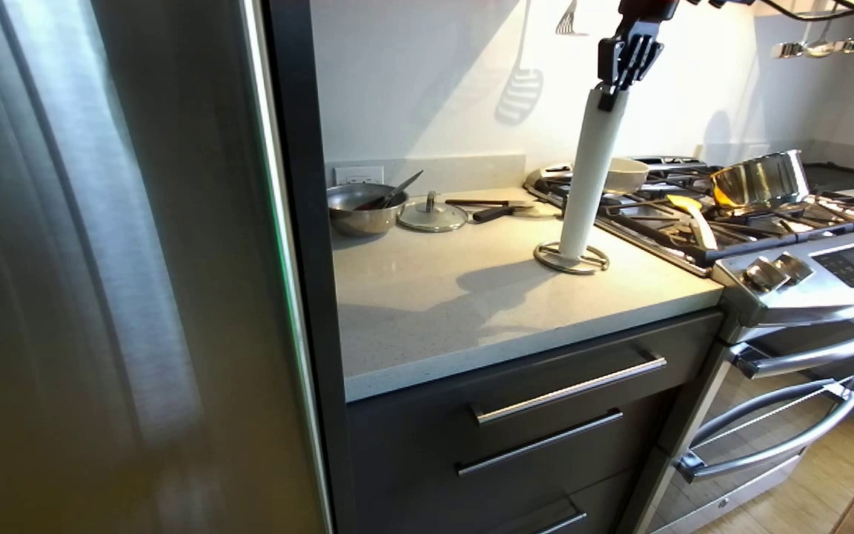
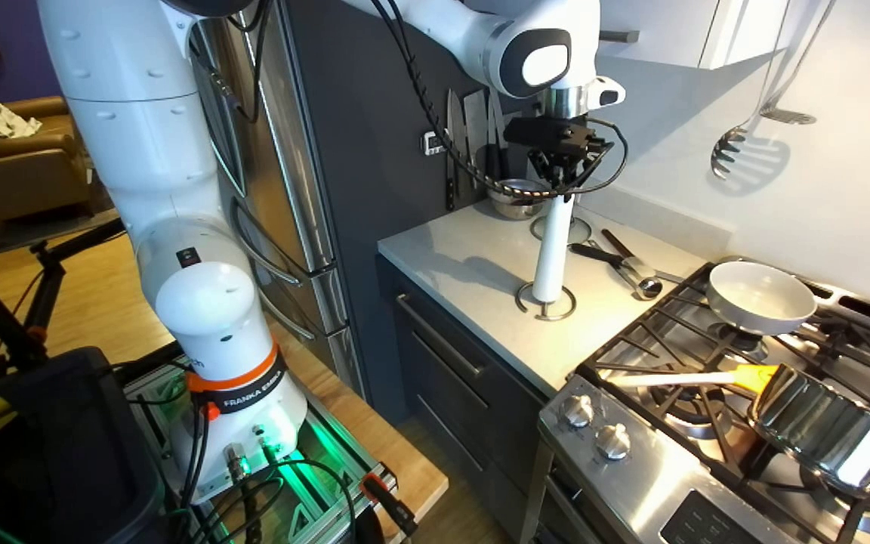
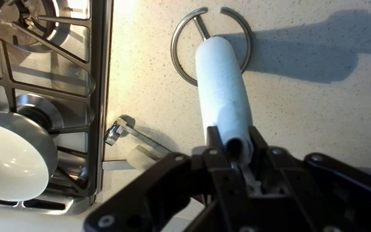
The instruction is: Remove the paper towel from the stand and put it upright on the cupboard
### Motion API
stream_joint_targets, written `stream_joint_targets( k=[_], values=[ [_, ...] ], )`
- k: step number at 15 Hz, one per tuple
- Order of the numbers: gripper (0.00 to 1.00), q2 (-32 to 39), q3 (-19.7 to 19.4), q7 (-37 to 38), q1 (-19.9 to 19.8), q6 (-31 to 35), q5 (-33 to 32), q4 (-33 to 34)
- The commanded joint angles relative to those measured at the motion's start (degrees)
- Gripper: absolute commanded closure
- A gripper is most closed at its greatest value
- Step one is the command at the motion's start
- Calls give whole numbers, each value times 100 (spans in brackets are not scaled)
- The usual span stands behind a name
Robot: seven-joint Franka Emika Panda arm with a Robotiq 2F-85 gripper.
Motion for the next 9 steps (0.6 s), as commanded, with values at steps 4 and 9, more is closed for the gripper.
stream_joint_targets(
  k=[4, 9],
  values=[
    [94, -155, 55, 44, -10, -116, -177, 44],
    [86, -174, 80, 96, 6, -117, -235, 53]
  ],
)
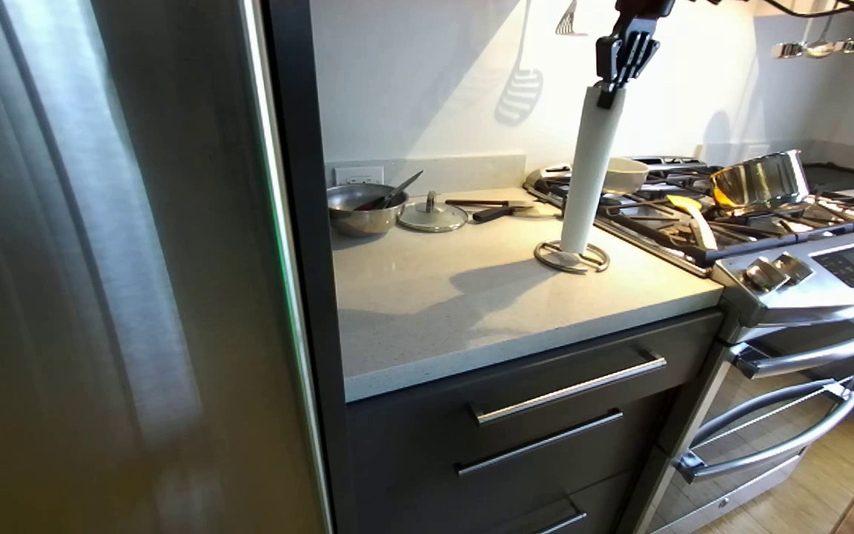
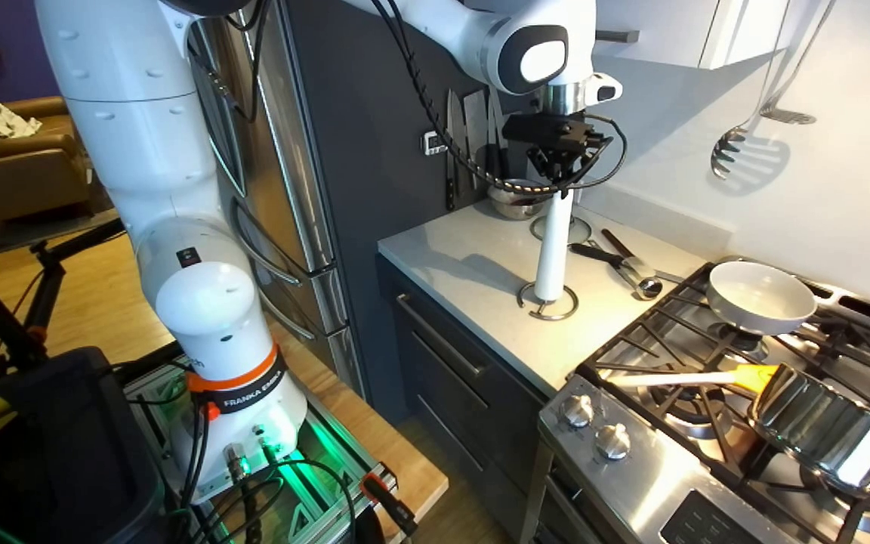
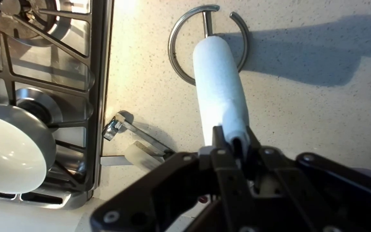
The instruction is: Remove the paper towel from the stand and put it upright on the cupboard
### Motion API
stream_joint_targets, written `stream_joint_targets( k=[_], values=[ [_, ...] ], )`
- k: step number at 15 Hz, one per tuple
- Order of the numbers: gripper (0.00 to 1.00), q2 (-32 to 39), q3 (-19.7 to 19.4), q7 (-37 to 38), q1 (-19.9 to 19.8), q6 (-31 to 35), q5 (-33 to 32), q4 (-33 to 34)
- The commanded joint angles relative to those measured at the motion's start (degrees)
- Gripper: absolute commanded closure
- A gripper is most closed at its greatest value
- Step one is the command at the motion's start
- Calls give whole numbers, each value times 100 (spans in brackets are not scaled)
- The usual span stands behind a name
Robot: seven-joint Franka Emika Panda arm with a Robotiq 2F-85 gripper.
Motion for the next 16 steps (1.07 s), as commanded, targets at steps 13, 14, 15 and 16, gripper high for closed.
stream_joint_targets(
  k=[13, 14, 15, 16],
  values=[
    [86, -351, 20, 197, 19, -96, -322, 105],
    [85, -391, 19, 244, 25, -97, -383, 103],
    [84, -428, 17, 289, 30, -100, -445, 101],
    [84, -462, 16, 332, 34, -108, -498, 103]
  ],
)
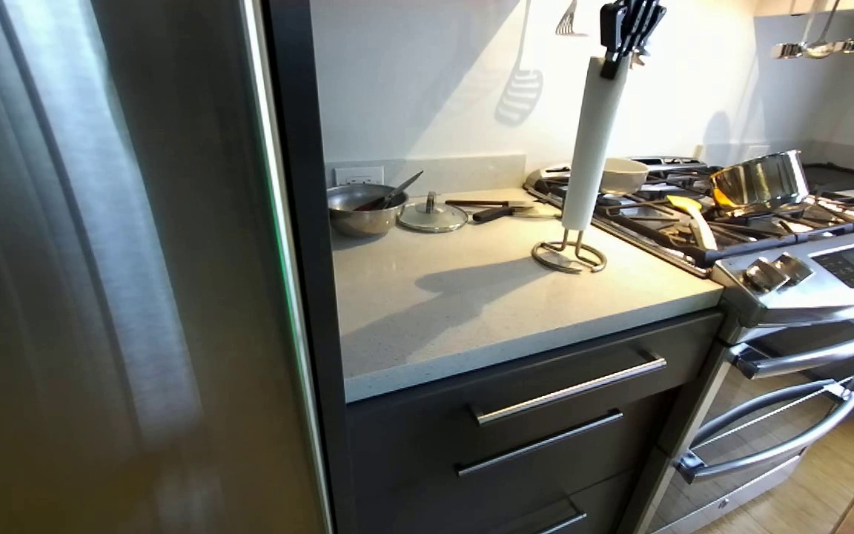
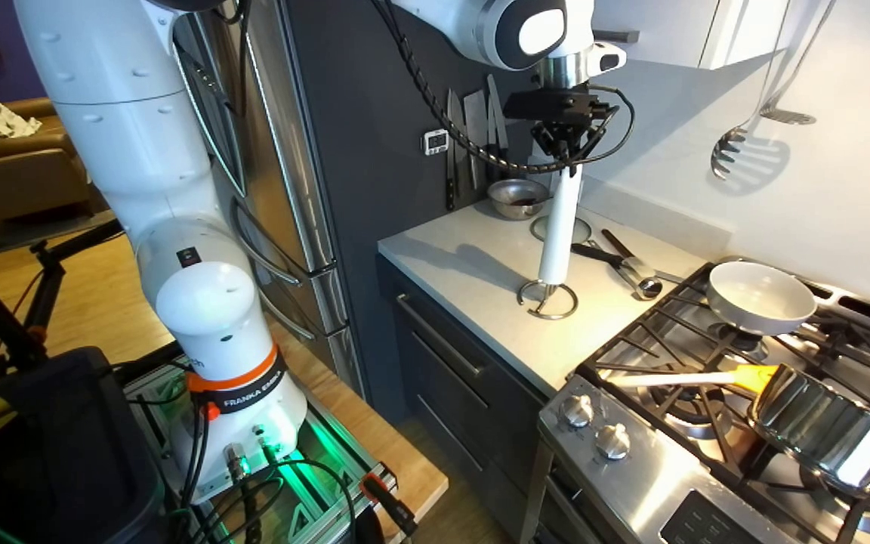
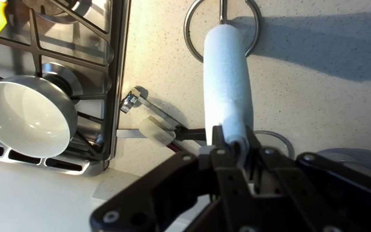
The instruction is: Remove the paper towel from the stand and put it upright on the cupboard
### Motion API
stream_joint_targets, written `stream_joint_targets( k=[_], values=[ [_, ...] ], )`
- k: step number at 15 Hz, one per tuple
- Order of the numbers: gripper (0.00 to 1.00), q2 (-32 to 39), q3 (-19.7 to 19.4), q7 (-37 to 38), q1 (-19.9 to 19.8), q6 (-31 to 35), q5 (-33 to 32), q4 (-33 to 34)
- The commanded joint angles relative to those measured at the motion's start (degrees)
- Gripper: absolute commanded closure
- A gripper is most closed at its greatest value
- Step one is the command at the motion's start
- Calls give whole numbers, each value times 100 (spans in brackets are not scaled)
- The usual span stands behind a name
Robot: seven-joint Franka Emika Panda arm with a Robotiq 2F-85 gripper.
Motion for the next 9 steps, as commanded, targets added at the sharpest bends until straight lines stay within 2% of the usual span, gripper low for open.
stream_joint_targets(
  k=[1, 9],
  values=[
    [83, -206, -3, 263, 24, -101, -309, -39],
    [86, -536, 23, 611, 83, -126, -695, -54]
  ],
)
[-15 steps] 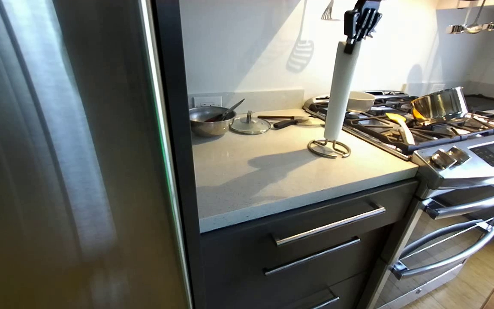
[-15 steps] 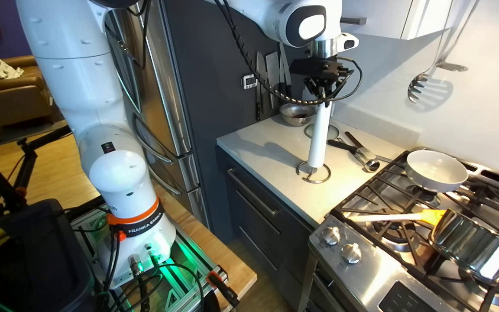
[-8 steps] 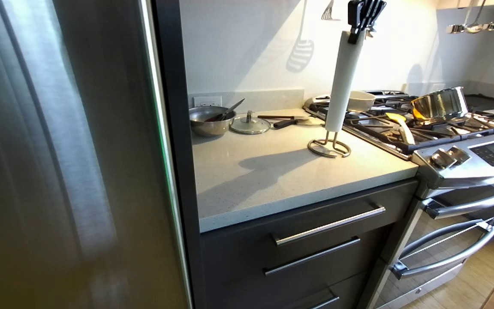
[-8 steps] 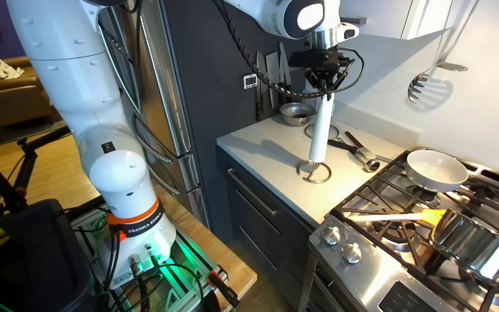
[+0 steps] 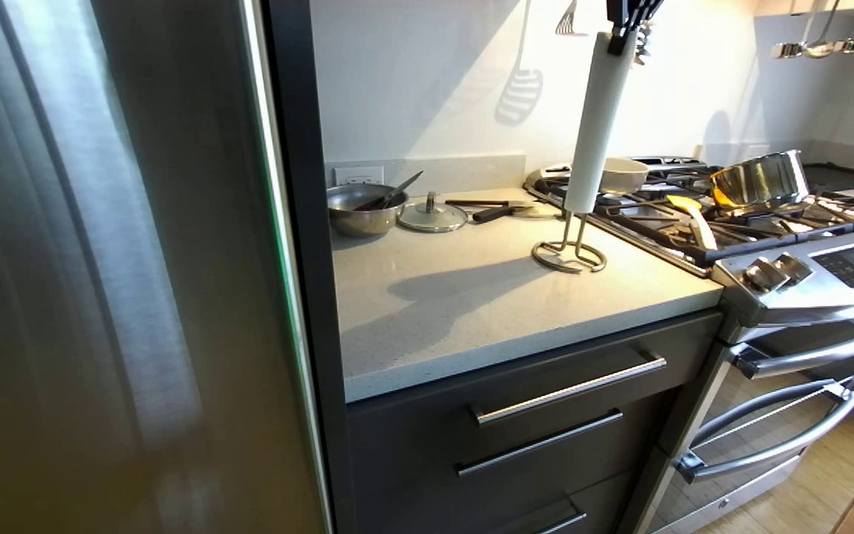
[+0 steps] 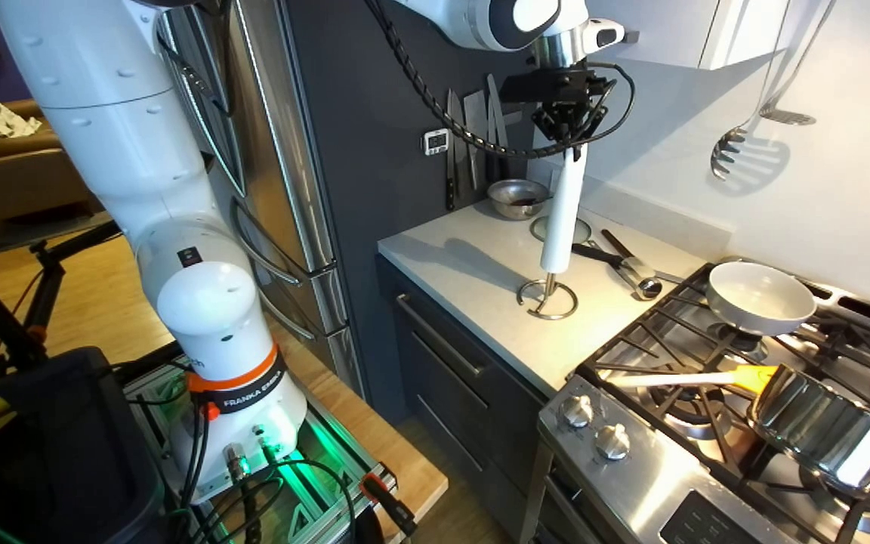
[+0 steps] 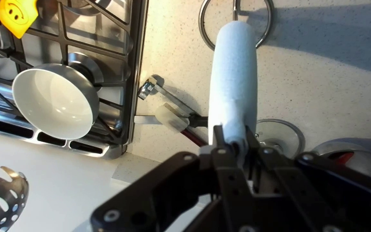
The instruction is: Remove the paper towel from the stand and put it upright on the cupboard
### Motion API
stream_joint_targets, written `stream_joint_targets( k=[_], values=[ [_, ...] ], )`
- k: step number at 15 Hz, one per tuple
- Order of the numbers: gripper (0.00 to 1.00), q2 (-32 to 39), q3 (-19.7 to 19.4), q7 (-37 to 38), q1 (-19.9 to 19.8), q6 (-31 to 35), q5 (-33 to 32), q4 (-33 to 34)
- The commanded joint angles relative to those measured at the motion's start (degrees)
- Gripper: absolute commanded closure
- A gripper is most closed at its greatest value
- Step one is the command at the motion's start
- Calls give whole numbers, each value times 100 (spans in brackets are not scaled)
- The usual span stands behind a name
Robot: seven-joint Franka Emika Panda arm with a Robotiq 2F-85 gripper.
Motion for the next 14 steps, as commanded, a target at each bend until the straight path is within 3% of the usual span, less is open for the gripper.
stream_joint_targets(
  k=[1, 14],
  values=[
    [86, -281, 11, 287, 29, -130, -311, -51],
    [88, -1085, 105, 911, 13, -500, -1098, 91]
  ],
)
